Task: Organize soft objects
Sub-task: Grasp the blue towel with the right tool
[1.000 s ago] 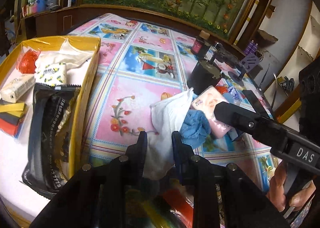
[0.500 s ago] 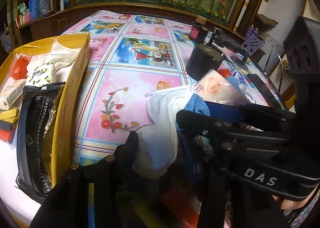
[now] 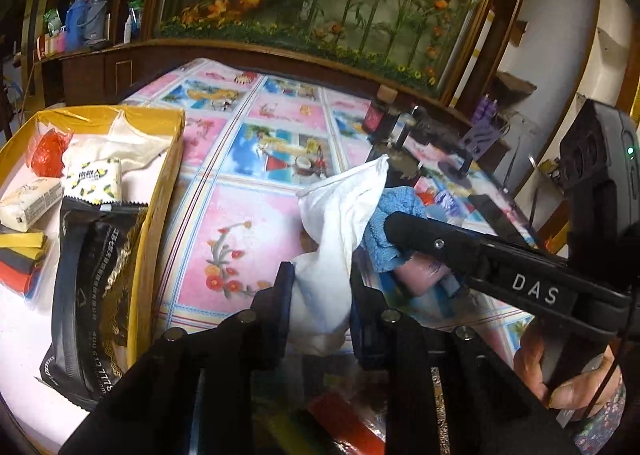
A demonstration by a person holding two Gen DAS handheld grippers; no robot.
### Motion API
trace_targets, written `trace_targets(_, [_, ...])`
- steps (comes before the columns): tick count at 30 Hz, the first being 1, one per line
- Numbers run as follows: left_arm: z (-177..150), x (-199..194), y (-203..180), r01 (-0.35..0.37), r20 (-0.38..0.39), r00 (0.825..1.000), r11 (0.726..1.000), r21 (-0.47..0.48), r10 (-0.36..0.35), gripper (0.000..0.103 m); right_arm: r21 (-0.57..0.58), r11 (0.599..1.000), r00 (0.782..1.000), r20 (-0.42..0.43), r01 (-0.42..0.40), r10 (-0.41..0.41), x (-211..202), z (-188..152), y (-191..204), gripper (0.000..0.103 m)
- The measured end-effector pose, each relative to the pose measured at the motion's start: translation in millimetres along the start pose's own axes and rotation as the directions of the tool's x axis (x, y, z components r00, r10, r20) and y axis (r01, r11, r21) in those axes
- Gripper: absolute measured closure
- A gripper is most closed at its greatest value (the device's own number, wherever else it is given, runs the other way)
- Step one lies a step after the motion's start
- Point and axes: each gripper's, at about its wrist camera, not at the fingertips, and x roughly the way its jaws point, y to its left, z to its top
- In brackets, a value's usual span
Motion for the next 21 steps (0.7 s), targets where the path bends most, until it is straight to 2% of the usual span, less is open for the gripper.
trace_targets(5, [1.5,-1.7,-0.1,-0.002,0.022,1.000,1.000,0.001,0.002,0.079,0.031,1.000,0.998,0.063,0.002,-0.004,-14.2,4.3,-6.0,0.078])
trace_targets(11, [2.1,-3.1,1.3,-0.011,0.032,0.999,1.000,-0.003,0.011,0.079,0.022,1.000,0.995,0.094,0.011,-0.013,-18.1,3.3,-6.0,0.078])
trace_targets(21, [2.6,-4.5,-2.3,-0.023,0.046,0.999,1.000,0.017,0.022,0.079,0.029,0.997,0.986,0.147,0.077,-0.080,-27.1,1.0,-9.3,0.078])
